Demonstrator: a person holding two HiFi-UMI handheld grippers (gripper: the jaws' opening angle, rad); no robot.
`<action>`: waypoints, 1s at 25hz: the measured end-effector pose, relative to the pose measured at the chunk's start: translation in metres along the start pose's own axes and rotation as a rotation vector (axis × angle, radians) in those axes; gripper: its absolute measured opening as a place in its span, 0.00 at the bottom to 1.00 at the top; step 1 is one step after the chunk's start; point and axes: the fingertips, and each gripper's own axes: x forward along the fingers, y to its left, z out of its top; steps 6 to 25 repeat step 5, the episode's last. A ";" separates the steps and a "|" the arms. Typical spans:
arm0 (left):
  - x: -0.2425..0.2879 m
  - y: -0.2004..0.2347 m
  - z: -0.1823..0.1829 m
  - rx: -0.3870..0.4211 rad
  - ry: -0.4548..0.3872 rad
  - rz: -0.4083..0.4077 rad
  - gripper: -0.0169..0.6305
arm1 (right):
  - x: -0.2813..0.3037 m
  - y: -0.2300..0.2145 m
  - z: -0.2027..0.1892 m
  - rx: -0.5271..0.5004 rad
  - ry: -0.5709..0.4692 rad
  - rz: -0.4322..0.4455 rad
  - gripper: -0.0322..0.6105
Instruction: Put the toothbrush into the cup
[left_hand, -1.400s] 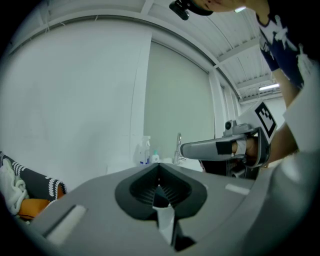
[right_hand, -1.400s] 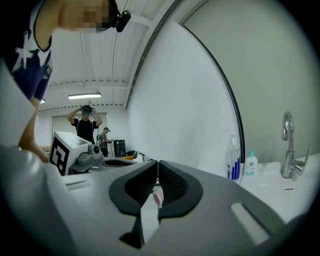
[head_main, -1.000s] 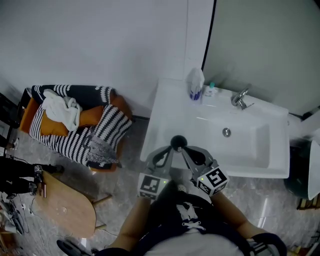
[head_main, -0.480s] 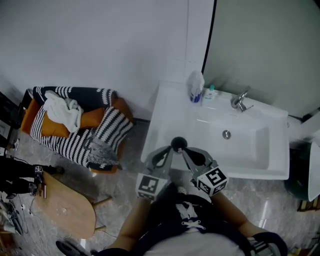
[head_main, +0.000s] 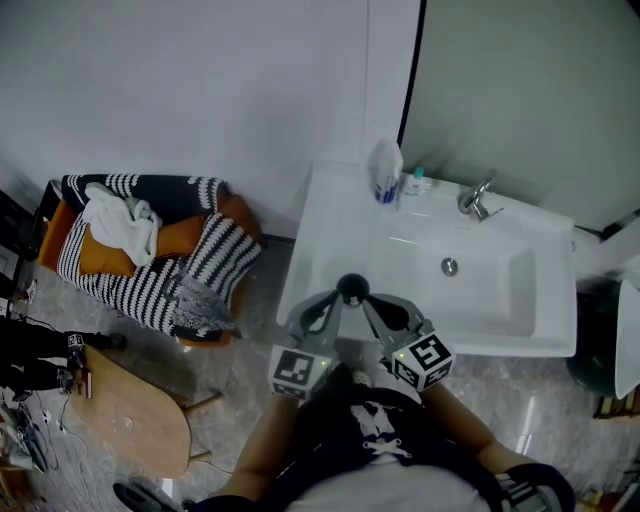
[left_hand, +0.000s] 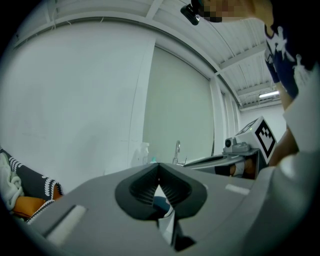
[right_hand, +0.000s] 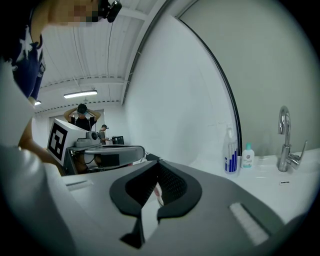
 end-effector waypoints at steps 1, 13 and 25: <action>0.000 0.000 0.000 0.003 0.000 0.000 0.03 | 0.000 0.000 0.000 0.003 0.003 0.001 0.05; 0.001 0.004 0.002 0.015 -0.005 0.002 0.03 | 0.000 0.002 0.000 0.015 0.012 0.005 0.05; 0.001 0.004 0.002 0.015 -0.005 0.002 0.03 | 0.000 0.002 0.000 0.015 0.012 0.005 0.05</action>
